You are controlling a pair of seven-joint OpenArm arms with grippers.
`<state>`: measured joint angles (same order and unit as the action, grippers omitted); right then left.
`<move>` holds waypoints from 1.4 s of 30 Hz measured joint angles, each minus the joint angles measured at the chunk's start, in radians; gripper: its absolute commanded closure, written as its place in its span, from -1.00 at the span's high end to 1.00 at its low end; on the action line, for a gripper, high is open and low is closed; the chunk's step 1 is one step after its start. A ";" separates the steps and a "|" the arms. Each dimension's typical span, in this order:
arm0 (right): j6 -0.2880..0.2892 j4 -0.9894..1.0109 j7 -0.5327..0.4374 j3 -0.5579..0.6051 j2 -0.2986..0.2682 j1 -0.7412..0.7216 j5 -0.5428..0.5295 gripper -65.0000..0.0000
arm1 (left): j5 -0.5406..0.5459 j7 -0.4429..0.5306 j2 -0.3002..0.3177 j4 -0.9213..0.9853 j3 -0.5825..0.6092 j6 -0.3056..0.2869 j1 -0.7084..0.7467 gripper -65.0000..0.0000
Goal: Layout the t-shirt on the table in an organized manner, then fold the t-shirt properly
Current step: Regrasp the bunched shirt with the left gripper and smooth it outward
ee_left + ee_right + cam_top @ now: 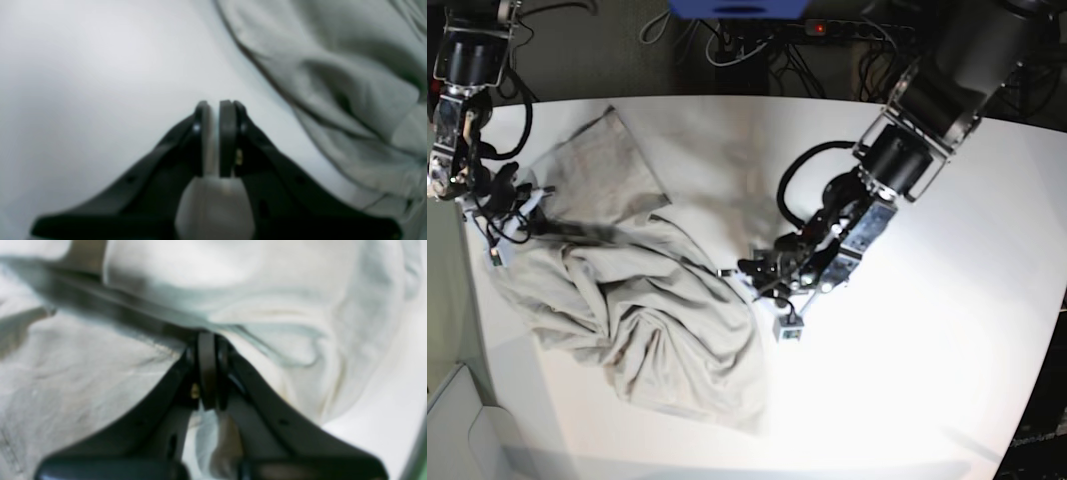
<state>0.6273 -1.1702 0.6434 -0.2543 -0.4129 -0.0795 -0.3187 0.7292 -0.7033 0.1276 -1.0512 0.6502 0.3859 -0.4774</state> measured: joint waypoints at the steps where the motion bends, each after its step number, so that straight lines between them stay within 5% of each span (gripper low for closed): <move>1: 0.000 0.008 0.002 -0.001 -0.005 -0.008 0.007 -1.00 | 0.000 -0.005 0.025 -0.074 0.001 0.022 0.034 -0.80; 4: 0.000 0.014 0.000 -0.002 -0.018 -0.008 0.008 -1.00 | 0.002 0.021 0.056 -0.241 -0.055 0.042 0.101 -0.80; 9: 0.000 0.018 -0.004 -0.003 -0.019 -0.022 0.026 -1.00 | -0.005 0.181 -0.014 -0.249 -0.156 0.048 0.052 -0.80; 21: 0.000 0.014 -0.029 -0.003 -0.021 0.002 0.016 -1.00 | -0.166 0.407 -0.273 0.375 -0.082 0.063 -0.146 -0.80; 24: 0.000 0.014 -0.028 -0.003 -0.021 0.003 0.014 -1.00 | -0.167 0.441 -0.286 0.485 -0.071 -0.084 -0.174 -0.80; 27: 0.000 0.013 -0.027 -0.003 -0.021 0.003 0.012 -1.00 | -0.167 0.470 -0.278 0.571 -0.072 -0.121 -0.195 -0.80; 36: 0.000 0.023 -0.001 0.004 -0.045 -0.036 0.028 -1.00 | -0.179 0.510 -0.279 0.703 -0.071 -0.125 -0.236 -0.80; 42: 0.000 0.024 0.003 0.006 -0.069 -0.076 0.031 -1.00 | -0.192 0.347 -0.278 0.675 -0.071 -0.126 -0.250 -0.80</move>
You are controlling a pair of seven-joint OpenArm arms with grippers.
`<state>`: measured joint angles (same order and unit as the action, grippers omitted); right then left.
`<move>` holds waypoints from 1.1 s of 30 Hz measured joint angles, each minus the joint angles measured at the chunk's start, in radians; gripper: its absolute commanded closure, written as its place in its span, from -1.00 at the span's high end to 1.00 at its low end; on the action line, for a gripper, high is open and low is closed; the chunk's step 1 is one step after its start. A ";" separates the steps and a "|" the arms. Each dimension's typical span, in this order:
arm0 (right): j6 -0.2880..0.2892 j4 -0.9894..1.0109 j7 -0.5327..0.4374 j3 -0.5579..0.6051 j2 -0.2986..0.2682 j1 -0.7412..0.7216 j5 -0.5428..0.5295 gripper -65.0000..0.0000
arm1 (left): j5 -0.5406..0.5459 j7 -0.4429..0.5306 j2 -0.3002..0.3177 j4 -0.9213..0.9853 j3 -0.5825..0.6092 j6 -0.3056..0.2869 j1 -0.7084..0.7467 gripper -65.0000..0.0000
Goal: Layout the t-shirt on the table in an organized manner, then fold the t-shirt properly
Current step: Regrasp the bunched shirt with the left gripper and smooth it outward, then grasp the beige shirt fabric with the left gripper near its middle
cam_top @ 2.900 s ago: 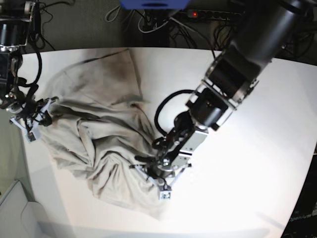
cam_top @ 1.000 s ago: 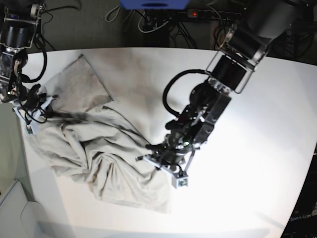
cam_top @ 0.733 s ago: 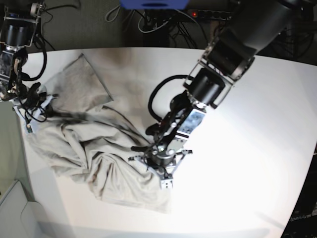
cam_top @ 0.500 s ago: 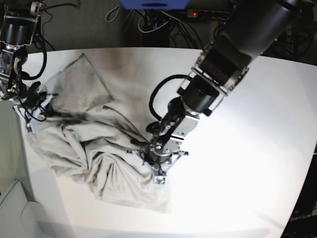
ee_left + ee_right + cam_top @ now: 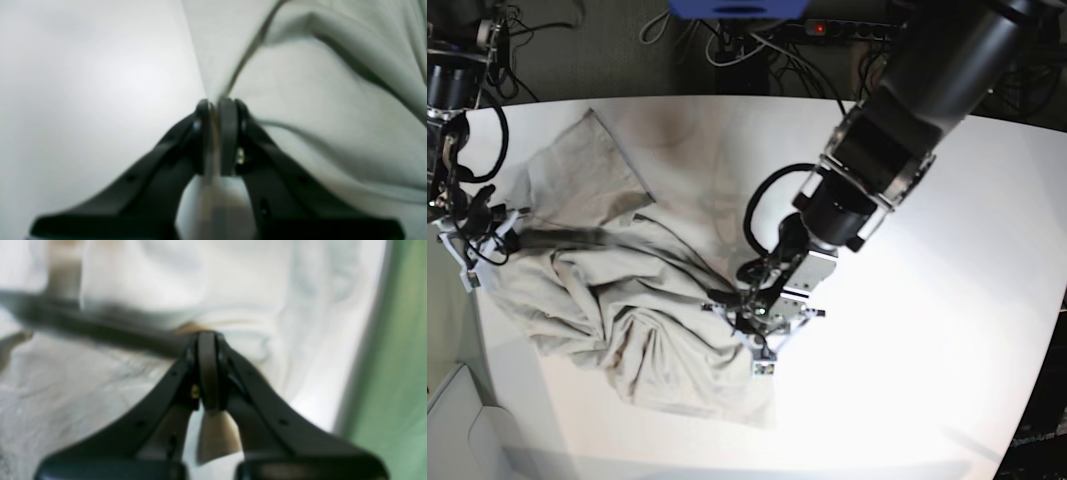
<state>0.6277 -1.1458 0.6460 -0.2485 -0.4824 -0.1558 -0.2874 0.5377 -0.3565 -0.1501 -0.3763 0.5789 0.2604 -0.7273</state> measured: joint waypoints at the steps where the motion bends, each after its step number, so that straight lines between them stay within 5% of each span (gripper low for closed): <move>1: 0.000 0.000 -0.003 0.000 -0.005 -0.011 0.001 -1.00 | 0.000 -0.021 0.003 -0.024 -0.001 0.000 0.010 -0.80; 7: 0.000 0.002 0.001 -0.002 -0.034 -0.056 0.003 -1.00 | 0.013 -0.207 0.026 -0.305 -0.002 -0.001 0.140 -0.80; 11: 0.000 0.031 -0.010 -0.001 -0.056 -0.097 -0.005 -1.00 | 0.018 -0.363 0.110 -0.586 -0.006 -0.005 0.274 -0.80; 16: 0.000 0.152 -0.068 -0.001 -0.067 -0.151 0.002 -1.00 | 0.016 -0.507 0.220 -0.906 -0.087 0.162 0.410 -0.80; 23: 0.000 0.172 -0.116 -0.001 -0.068 -0.138 0.000 -1.00 | 0.013 -0.500 0.241 -1.075 -0.190 0.181 0.437 -0.80; 33: 0.000 0.166 -0.113 -0.010 -0.035 -0.085 0.012 -1.00 | 0.009 -0.246 0.068 -0.633 -0.134 0.181 0.168 -0.80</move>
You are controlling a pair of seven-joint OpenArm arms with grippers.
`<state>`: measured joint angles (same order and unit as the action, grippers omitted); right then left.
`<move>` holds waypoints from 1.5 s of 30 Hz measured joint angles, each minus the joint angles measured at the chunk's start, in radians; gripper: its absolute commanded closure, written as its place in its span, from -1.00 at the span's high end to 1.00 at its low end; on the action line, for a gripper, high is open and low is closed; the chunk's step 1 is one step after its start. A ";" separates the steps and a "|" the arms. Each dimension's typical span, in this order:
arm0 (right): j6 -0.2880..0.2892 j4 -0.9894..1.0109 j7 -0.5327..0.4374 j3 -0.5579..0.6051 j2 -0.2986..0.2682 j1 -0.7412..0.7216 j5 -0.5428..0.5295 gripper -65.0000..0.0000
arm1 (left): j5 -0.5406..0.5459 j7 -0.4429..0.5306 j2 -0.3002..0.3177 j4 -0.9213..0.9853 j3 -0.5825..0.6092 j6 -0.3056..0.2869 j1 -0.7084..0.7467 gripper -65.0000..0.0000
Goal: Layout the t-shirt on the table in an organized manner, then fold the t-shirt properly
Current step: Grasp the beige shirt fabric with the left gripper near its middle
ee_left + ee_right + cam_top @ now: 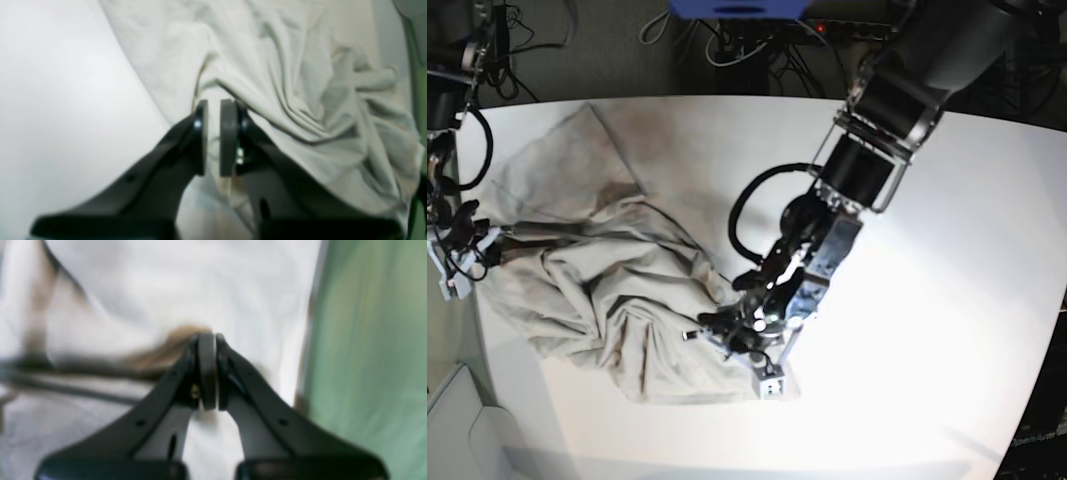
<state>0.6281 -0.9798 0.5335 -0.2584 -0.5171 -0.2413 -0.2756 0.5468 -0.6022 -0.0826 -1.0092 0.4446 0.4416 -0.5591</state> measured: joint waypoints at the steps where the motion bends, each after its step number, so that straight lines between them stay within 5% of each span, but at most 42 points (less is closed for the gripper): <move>1: 0.000 0.002 -0.001 0.001 0.011 0.007 0.000 -1.00 | 0.004 0.045 -0.016 0.076 0.019 0.002 -0.034 -0.80; 5: 0.000 0.000 0.001 0.007 0.042 0.013 -0.010 -1.00 | 0.015 0.245 -0.079 0.361 0.109 -0.004 -0.157 -0.80; 8: 0.000 -0.008 -0.002 0.004 0.041 0.029 -0.011 -1.00 | 0.019 0.397 -0.077 0.568 0.136 -0.124 -0.220 -0.80; 10: 0.000 -0.026 0.001 0.004 0.047 0.048 -0.009 -1.00 | 0.019 0.434 -0.064 0.668 0.134 -0.150 -0.232 -0.80; 34: 0.000 -0.315 0.005 0.006 0.072 0.229 -0.009 -1.00 | 0.004 0.393 -0.068 0.761 0.141 -0.187 -0.220 -0.80; 45: 0.000 -0.327 0.057 0.006 0.069 0.219 -0.009 -1.00 | -0.017 0.303 -0.042 0.716 0.141 -0.191 -0.185 -0.80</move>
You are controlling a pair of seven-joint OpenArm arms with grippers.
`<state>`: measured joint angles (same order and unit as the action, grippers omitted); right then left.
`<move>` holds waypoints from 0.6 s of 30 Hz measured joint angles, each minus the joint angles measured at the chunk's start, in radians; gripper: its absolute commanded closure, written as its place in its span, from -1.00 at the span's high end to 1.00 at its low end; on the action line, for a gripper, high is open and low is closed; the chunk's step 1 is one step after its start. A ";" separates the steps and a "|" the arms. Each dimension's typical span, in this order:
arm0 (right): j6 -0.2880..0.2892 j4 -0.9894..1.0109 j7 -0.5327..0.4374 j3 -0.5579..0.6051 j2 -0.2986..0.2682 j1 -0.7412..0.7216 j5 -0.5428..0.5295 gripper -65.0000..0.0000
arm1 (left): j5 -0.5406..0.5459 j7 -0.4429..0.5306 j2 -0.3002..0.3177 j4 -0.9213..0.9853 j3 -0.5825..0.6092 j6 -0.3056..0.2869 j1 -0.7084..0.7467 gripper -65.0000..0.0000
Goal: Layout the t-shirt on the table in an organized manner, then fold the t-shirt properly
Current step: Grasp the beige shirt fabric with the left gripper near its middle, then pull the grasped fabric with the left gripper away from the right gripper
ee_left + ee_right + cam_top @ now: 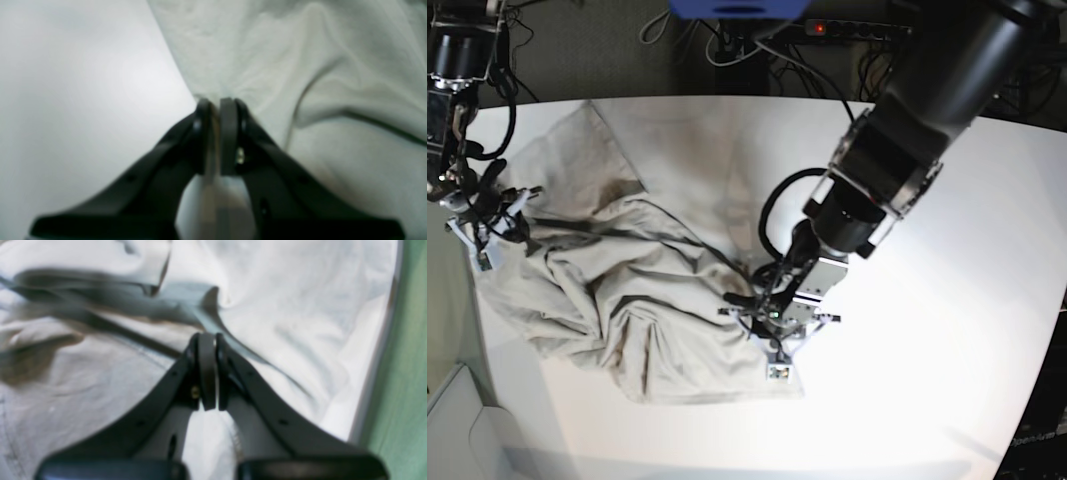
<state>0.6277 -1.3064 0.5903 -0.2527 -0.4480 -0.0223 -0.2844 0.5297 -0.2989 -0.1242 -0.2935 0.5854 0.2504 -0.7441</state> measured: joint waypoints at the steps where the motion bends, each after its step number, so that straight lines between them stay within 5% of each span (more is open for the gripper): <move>1: 0.000 0.000 0.000 0.000 0.000 0.000 -0.002 -1.00 | -0.005 -0.011 0.006 -0.017 0.000 0.000 0.008 -0.80; 4: 0.000 -0.001 0.003 0.000 0.001 0.001 0.000 -1.00 | -0.006 -0.058 0.052 -0.132 -0.002 0.001 0.063 -0.99; 10: 0.000 -0.001 0.002 -0.002 0.001 0.000 -0.001 -1.00 | 0.017 -0.284 0.208 -0.505 -0.014 0.003 0.204 -0.99; 18: 0.000 -0.001 0.000 -0.003 0.006 -0.001 0.000 -1.00 | 0.037 -0.577 0.367 -0.907 -0.303 0.121 0.435 -0.99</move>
<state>0.6281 -1.3075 0.5903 -0.2554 -0.4419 -0.0231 -0.2840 0.5667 -0.8761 0.2424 -1.2003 0.2821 0.3717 -0.3088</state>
